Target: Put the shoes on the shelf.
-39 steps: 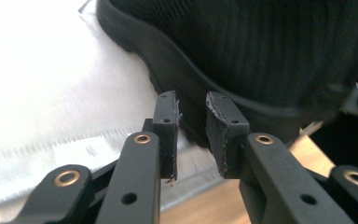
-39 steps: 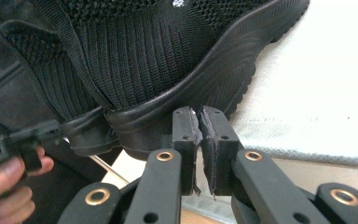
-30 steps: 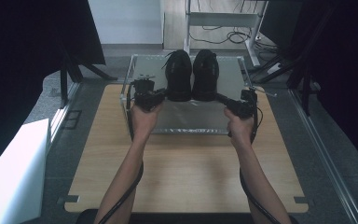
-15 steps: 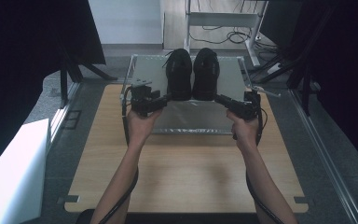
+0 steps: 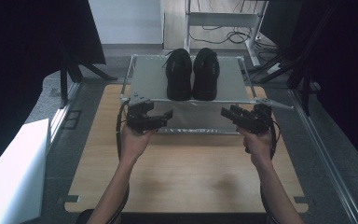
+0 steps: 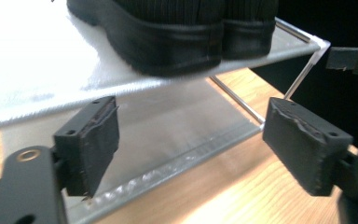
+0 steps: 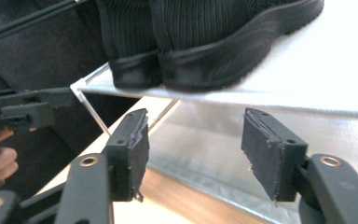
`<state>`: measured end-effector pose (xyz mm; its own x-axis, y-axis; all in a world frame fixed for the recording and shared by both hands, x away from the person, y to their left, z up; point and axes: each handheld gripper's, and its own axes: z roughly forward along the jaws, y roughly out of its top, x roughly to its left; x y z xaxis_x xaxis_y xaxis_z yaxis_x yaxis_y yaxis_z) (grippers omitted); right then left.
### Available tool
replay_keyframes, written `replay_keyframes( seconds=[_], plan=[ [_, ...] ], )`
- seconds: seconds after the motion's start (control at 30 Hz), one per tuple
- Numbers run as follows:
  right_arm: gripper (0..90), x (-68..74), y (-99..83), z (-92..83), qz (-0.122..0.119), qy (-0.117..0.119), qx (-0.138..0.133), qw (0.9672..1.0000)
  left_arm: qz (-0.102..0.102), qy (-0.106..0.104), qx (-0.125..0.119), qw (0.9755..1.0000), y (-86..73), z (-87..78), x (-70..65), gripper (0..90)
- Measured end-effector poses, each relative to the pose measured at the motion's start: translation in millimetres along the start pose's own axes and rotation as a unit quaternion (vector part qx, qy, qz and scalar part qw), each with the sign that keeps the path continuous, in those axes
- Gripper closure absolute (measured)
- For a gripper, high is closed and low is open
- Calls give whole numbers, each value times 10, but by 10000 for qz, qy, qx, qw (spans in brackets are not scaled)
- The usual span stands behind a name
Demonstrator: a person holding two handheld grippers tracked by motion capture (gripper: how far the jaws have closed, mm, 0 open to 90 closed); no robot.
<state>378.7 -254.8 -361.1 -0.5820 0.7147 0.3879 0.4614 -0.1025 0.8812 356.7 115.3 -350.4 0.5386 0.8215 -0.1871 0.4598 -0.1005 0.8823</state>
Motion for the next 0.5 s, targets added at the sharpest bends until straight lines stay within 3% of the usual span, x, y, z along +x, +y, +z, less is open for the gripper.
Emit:
replay_keyframes(
  seconds=[0.3, 0.5],
  plan=[
    [294, -1, -276, -229, -572, -177, 372, 9975, 160, 183, 44, 9997, -294, -197, -32, 123],
    [209, -3, -454, -389, -872, -393, 543, 9939, 538, 381, 191, 9976, -543, -297, -80, 66]
  ],
)
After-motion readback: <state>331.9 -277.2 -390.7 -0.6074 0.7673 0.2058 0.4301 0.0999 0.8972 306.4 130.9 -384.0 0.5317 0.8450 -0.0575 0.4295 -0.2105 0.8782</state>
